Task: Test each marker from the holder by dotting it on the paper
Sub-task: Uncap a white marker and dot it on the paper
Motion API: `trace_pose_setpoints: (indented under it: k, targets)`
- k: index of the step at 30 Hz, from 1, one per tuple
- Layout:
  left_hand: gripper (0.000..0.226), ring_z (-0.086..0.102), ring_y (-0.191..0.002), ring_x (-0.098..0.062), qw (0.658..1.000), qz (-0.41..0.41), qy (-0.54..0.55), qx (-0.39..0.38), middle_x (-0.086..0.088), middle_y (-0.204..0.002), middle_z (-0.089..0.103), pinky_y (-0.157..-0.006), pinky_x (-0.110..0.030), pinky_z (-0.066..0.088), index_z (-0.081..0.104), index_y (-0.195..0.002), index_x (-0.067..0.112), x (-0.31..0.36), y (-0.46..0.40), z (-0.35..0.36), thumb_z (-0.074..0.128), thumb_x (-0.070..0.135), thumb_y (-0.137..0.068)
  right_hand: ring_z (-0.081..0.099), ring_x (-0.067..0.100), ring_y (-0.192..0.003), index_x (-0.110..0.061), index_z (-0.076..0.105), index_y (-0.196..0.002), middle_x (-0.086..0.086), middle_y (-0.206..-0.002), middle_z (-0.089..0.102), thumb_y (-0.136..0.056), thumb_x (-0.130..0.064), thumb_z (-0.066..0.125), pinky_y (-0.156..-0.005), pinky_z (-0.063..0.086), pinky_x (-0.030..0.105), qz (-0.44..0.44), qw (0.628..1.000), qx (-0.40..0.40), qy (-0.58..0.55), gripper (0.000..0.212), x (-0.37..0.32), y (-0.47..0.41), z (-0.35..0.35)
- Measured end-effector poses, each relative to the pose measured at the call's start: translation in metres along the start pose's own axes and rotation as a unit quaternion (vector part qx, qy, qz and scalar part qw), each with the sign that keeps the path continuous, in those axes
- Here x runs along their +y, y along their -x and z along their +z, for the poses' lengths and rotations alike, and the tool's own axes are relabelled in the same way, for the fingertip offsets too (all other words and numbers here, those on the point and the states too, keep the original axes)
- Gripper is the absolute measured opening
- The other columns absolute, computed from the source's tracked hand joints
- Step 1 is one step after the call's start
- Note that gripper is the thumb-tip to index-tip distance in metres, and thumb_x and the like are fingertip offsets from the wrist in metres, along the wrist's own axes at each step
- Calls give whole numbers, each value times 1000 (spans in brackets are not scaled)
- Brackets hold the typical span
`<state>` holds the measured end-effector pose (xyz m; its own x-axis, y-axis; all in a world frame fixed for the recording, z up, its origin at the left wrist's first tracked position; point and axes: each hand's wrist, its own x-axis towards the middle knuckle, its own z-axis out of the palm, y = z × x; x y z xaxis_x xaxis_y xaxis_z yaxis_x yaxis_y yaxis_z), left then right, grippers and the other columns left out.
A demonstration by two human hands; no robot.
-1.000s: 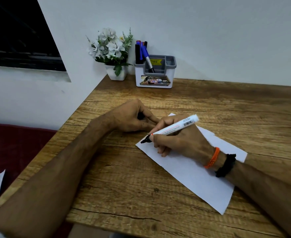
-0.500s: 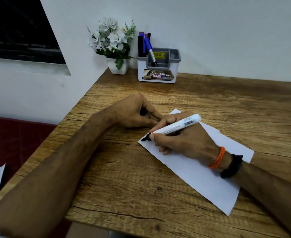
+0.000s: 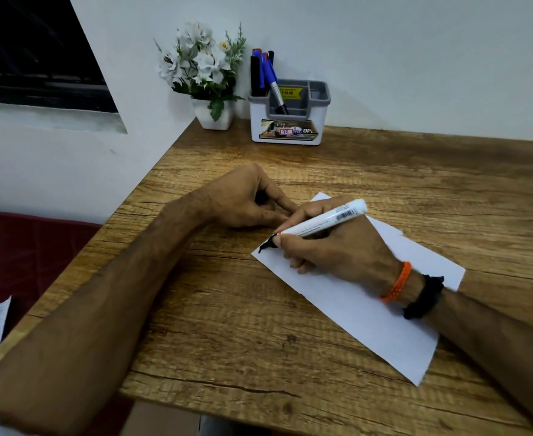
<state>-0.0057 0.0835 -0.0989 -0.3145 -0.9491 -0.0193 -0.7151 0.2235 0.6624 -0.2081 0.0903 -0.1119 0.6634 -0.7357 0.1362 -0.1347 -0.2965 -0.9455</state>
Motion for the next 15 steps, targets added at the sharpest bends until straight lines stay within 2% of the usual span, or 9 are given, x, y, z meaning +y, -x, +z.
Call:
trace_pose_setpoints:
  k: [4,8,11,12,13,15]
  targets:
    - [25,66,-87,-37,1000,1,0,1,-19,-94,73,-77,-52,55,71,-96,48,1,1,1,74,28,-81,66,14,-49,0,75,-83,13,-62,71,-82,-4,76,-49,55,23,-15,1000,-18,9,3,-1,1,2]
    - [25,67,-85,-33,1000,-4,-4,0,-17,-93,73,-78,-47,55,70,-95,44,4,2,0,73,24,-81,67,11,-50,0,76,-83,11,-62,72,-82,-4,76,-48,53,19,-6,1000,-4,-4,4,-1,1,1]
    - [26,62,-66,-20,1000,-2,1,-1,-14,-81,73,-65,-31,55,69,-98,42,5,3,0,72,21,-82,67,13,-50,-1,76,-84,12,-64,72,-82,-6,77,-49,53,20,-17,1000,-23,7,5,-1,1,1]
    - [26,60,-64,-18,1000,-1,0,-1,-14,-81,73,-63,-29,53,70,-99,40,5,3,0,72,21,-82,67,14,-51,-2,76,-85,12,-64,72,-82,-7,77,-49,54,20,-20,999,-27,12,5,-1,1,1]
    - [25,62,-67,-21,1000,1,-2,-2,-15,-84,73,-66,-31,55,70,-99,40,4,2,0,72,22,-82,68,15,-51,-3,77,-84,12,-64,73,-82,-7,77,-50,54,21,-19,1000,-22,13,5,0,1,1]
    - [24,65,-77,-35,1000,5,-5,-1,-18,-89,73,-71,-45,56,71,-99,40,3,2,1,72,23,-82,68,14,-51,-3,77,-83,12,-64,72,-82,-6,76,-50,55,22,-11,1000,-6,5,3,1,0,1]
